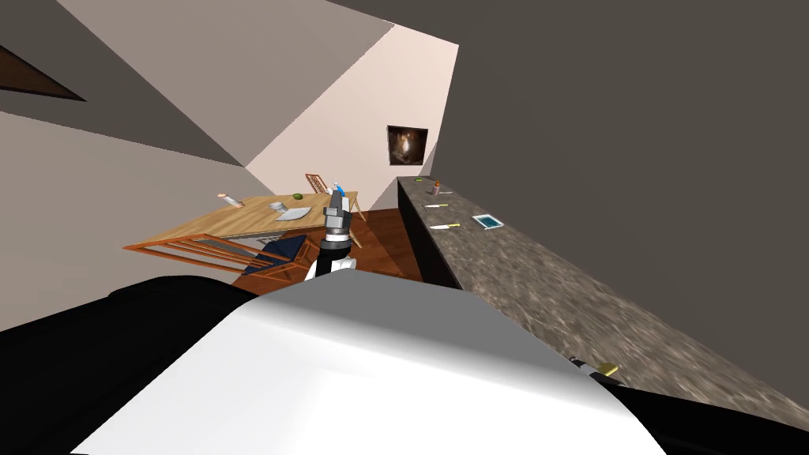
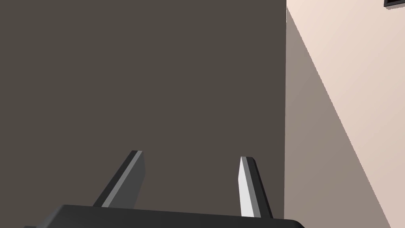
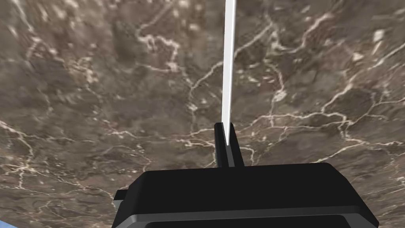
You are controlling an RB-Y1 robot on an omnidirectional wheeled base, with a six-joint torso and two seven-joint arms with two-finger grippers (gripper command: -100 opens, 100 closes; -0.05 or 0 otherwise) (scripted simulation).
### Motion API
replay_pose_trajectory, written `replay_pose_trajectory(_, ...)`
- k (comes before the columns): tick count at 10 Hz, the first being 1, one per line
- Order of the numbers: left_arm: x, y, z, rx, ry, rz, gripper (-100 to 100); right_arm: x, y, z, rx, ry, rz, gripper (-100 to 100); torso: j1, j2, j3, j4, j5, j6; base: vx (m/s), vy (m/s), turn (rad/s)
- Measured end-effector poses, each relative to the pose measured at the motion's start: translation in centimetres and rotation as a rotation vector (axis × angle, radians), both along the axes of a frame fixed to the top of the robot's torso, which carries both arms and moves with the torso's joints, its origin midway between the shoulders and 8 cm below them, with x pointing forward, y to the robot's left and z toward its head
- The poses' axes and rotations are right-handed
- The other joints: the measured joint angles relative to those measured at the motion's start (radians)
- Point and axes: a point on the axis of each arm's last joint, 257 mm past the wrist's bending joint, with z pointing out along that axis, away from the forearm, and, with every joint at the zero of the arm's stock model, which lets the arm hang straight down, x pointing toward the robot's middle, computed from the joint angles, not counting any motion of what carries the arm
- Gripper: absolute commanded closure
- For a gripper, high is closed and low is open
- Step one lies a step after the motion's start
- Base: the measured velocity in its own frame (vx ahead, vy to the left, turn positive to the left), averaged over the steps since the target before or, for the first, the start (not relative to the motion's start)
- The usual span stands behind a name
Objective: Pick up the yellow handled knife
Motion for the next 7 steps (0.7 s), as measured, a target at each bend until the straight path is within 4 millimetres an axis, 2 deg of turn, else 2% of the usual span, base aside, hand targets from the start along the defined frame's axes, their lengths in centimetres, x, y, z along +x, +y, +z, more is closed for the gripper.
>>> replay_pose_trajectory(2, 0.0, 0.0, 0.0, 0.0, 0.0, 0.0, 0, 0.0, -0.1, 0.1, -0.002, 0.001, 0.003, 100, -0.001, -0.001, 0.0, 0.0, -0.001, 0.001, 0.0, 0.0, 0.0)
replay_pose_trajectory(3, 0.0, 0.0, 0.0, 0.0, 0.0, 0.0, 0, 0.0, -0.1, 0.1, -0.002, 0.001, 0.003, 0, -0.001, -0.001, 0.0, 0.0, -0.001, 0.001, 0.0, 0.0, 0.0)
replay_pose_trajectory(4, 0.0, 0.0, 0.0, 0.0, 0.0, 0.0, 0, 0.0, -0.1, 0.1, -0.002, 0.001, 0.003, 100, -0.001, -0.001, 0.0, 0.0, -0.001, 0.001, -0.013, 0.004, -0.01)
replay_pose_trajectory(6, 0.0, 0.0, 0.0, 0.0, 0.0, 0.0, 0, 0.1, -0.1, 1.1, -0.003, 0.003, 0.004, 100, 0.0, 0.0, 0.0, 0.0, -0.001, 0.001, -0.013, 0.005, -0.004)
replay_pose_trajectory(7, 0.0, 0.0, 0.0, 0.0, 0.0, 0.0, 0, 0.1, -0.1, 1.1, -0.002, 0.003, 0.004, 0, 0.0, 0.0, 0.0, 0.0, -0.001, 0.001, 0.0, 0.0, 0.0)
